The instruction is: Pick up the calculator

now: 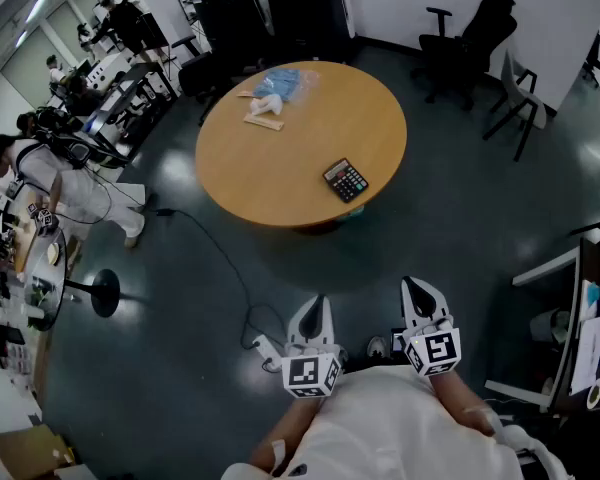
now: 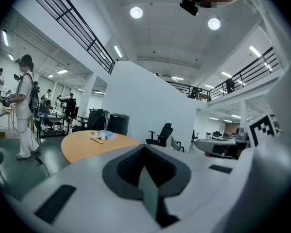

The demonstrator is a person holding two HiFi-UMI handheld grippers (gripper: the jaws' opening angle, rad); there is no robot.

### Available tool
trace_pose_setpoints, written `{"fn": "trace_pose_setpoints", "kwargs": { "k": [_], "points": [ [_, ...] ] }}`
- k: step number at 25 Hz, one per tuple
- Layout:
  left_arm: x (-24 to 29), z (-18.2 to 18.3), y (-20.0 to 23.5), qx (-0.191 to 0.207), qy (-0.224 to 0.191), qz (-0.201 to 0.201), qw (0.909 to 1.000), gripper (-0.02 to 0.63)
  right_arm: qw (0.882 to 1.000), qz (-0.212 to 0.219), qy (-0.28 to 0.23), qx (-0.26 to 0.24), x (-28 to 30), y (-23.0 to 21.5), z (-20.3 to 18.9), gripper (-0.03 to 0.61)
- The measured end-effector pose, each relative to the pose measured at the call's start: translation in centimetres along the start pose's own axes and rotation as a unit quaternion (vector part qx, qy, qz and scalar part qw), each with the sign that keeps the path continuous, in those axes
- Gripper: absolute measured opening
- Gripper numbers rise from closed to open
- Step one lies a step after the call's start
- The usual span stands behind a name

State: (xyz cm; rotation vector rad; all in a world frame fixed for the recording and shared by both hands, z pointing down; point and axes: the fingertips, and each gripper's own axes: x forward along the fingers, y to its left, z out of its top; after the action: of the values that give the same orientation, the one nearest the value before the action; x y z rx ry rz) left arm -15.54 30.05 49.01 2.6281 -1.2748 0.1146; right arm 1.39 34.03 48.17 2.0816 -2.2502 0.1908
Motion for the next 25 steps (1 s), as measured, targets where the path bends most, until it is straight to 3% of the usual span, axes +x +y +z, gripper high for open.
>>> {"fn": "trace_pose_setpoints", "kwargs": {
  "k": [13,21,25],
  "points": [
    [0.4,-0.7,-0.8,-0.002,0.007,0.003,1.0,0.006,1.0,0.013,0.005,-0.001,0.0,-0.5,-0.3,0.014],
    [2.6,-2.0,-1.7,0.008,0.016,0.025,0.9995,0.006,0.999,0.039,0.015,0.003,0.7,-3.0,-1.9,0.014],
    [5.0,-1.9,-0.8,0.009,0.016,0.042,0.9989,0.006,0.998,0.05,0.025,-0.011,3.7,-4.9,-3.0,0.014]
  ]
}}
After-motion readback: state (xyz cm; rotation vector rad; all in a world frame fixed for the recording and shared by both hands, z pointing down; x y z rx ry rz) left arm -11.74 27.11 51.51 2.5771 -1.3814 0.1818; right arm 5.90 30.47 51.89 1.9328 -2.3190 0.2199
